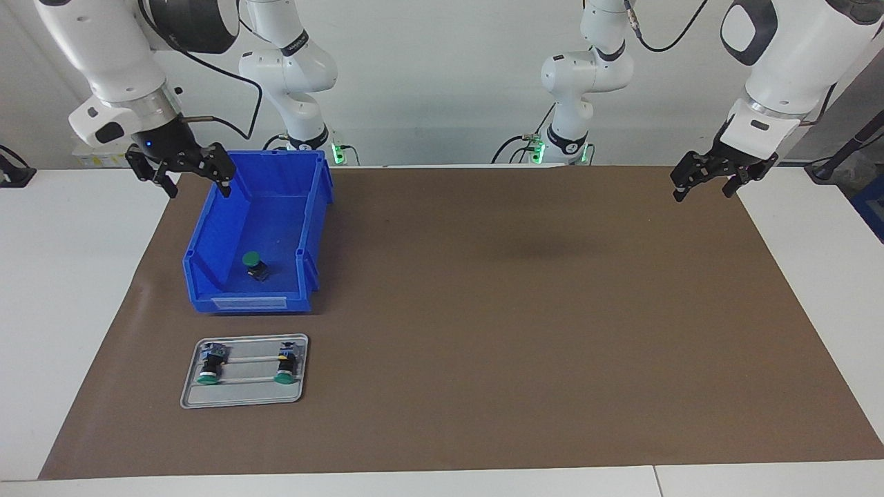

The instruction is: Place and press button with both arms

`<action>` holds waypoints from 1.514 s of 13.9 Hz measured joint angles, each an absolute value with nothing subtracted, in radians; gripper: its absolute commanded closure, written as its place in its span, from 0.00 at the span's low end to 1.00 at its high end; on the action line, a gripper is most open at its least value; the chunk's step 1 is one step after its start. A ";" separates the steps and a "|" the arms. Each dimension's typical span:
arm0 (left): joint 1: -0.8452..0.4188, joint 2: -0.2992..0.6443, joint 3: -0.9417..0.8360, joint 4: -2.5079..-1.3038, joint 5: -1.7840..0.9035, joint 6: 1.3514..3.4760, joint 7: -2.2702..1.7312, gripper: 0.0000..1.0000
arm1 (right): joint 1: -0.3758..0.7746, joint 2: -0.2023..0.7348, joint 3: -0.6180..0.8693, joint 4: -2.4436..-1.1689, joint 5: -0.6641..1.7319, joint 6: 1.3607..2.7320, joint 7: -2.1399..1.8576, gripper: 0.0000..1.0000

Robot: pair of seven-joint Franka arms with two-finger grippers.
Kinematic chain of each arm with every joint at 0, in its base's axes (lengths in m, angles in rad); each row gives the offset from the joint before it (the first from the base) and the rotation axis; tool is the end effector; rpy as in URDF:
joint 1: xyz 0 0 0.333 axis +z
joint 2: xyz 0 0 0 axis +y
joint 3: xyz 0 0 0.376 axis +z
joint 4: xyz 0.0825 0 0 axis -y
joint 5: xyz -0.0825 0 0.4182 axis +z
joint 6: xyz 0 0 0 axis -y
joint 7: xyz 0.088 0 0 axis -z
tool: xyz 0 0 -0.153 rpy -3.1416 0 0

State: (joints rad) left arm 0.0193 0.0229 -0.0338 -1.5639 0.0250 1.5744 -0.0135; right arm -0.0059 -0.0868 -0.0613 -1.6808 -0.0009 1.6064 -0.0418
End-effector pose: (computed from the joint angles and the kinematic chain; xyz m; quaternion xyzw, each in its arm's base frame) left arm 0.5966 -0.0046 0.6288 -0.9999 0.0006 0.0060 0.0122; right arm 0.5582 -0.0392 0.6355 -0.9999 0.0126 -0.0062 0.0019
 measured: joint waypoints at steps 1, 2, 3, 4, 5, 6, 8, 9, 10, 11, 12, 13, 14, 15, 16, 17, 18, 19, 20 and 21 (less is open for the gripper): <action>0.019 0.023 -0.034 -1.564 0.025 1.574 -0.014 0.00 | -0.006 -0.086 -0.061 -1.647 -0.002 1.570 -0.042 0.00; 0.019 0.023 -0.034 -1.564 0.025 1.574 -0.014 0.00 | -0.007 -0.086 -0.061 -1.618 -0.002 1.543 -0.042 0.00; 0.019 0.023 -0.034 -1.564 0.025 1.574 -0.014 0.00 | -0.008 -0.084 -0.061 -1.600 -0.003 1.528 -0.042 0.00; 0.019 0.023 -0.034 -1.564 0.025 1.574 -0.014 0.00 | -0.009 -0.081 -0.061 -1.592 -0.003 1.526 -0.042 0.00; 0.019 0.023 -0.034 -1.564 0.025 1.574 -0.014 0.00 | -0.009 -0.078 -0.061 -1.591 -0.003 1.526 -0.042 0.00; 0.019 0.023 -0.034 -1.564 0.025 1.574 -0.014 0.00 | -0.009 -0.074 -0.061 -1.591 -0.003 1.526 -0.042 0.00; 0.019 0.023 -0.034 -1.564 0.025 1.574 -0.014 0.00 | -0.009 -0.065 -0.061 -1.590 -0.003 1.526 -0.042 0.00; 0.019 0.023 -0.034 -1.564 0.025 1.574 -0.014 0.00 | -0.009 -0.062 -0.061 -1.590 -0.003 1.526 -0.042 0.00; 0.019 0.023 -0.034 -1.564 0.025 1.574 -0.014 0.00 | -0.009 -0.060 -0.061 -1.589 -0.003 1.526 -0.042 0.00; 0.019 0.023 -0.034 -1.564 0.025 1.574 -0.014 0.00 | -0.008 -0.060 -0.061 -1.588 -0.003 1.526 -0.042 0.00; 0.019 0.023 -0.034 -1.564 0.025 1.574 -0.014 0.00 | -0.007 -0.060 -0.061 -1.587 -0.003 1.526 -0.042 0.00; 0.019 0.023 -0.034 -1.564 0.025 1.574 -0.014 0.00 | -0.006 -0.060 -0.061 -1.586 -0.003 1.526 -0.042 0.00; 0.019 0.023 -0.034 -1.564 0.025 1.574 -0.014 0.00 | -0.006 -0.060 -0.060 -1.586 -0.003 1.526 -0.042 0.00; 0.019 0.023 -0.034 -1.564 0.025 1.574 -0.014 0.00 | -0.006 -0.059 -0.060 -1.586 -0.003 1.526 -0.042 0.00; 0.019 0.023 -0.034 -1.564 0.025 1.574 -0.014 0.00 | -0.006 -0.059 -0.060 -1.586 -0.003 1.526 -0.042 0.00; 0.019 0.023 -0.034 -1.564 0.025 1.574 -0.014 0.00 | -0.006 -0.059 -0.060 -1.586 -0.003 1.525 -0.042 0.00; 0.019 0.023 -0.034 -1.564 0.025 1.574 -0.014 0.00 | -0.006 -0.059 -0.060 -1.586 -0.003 1.525 -0.042 0.00; 0.019 0.023 -0.034 -1.564 0.025 1.574 -0.014 0.00 | -0.006 -0.059 -0.060 -1.586 -0.003 1.525 -0.042 0.00; 0.019 0.023 -0.034 -1.564 0.025 1.574 -0.014 0.00 | -0.006 -0.059 -0.060 -1.586 -0.004 1.526 -0.042 0.00; 0.019 0.023 -0.034 -1.564 0.025 1.574 -0.014 0.00 | -0.005 -0.059 -0.060 -1.586 -0.010 1.525 -0.042 0.00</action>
